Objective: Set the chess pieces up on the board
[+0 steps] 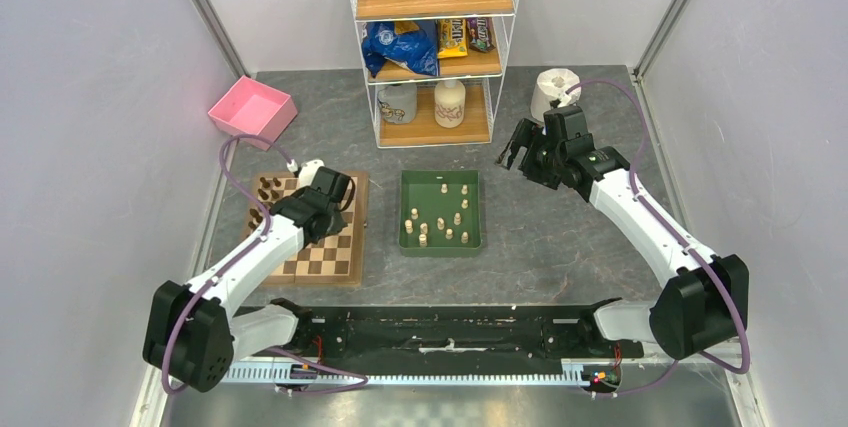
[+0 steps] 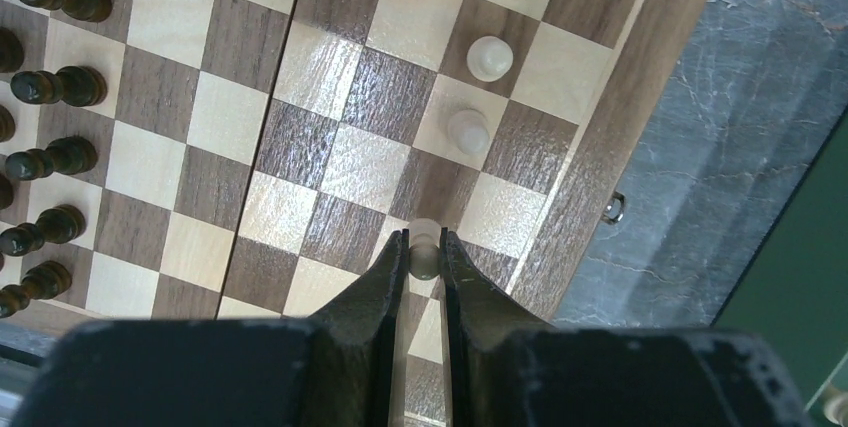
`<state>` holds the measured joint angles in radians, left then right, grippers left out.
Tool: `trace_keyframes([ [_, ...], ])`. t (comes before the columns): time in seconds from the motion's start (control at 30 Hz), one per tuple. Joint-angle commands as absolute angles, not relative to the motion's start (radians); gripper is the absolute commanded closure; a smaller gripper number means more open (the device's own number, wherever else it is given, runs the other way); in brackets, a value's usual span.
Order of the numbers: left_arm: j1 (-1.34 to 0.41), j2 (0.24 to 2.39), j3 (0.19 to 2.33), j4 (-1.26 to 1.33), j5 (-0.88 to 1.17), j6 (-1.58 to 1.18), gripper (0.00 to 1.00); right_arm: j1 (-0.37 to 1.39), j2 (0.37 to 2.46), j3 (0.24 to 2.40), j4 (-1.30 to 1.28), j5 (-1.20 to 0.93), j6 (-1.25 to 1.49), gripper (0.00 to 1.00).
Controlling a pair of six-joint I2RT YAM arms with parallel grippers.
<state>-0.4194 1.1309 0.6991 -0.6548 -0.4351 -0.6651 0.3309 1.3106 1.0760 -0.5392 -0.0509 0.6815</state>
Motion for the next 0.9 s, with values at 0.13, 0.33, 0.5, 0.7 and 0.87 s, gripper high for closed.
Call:
trace_keyframes([
  [0.13,-0.4,1.169,0.691,-0.584,-0.42,-0.652,0.98,0.328,1.325,1.105,-0.513,-0.057,0.695,0.09],
  [0.33,-0.391,1.178,0.682,-0.568,-0.432,-0.646,0.98,0.328,1.324,1.103,-0.512,-0.06,0.695,0.09],
  [0.5,-0.383,1.169,0.663,-0.55,-0.428,-0.649,0.97,0.328,1.329,1.106,-0.513,-0.062,0.695,0.09],
  [0.7,-0.381,1.16,0.645,-0.518,-0.431,-0.647,0.94,0.328,1.334,1.108,-0.509,-0.069,0.698,0.09],
  [0.87,-0.38,1.155,0.632,-0.507,-0.439,-0.646,0.92,0.328,1.334,1.108,-0.509,-0.071,0.697,0.09],
])
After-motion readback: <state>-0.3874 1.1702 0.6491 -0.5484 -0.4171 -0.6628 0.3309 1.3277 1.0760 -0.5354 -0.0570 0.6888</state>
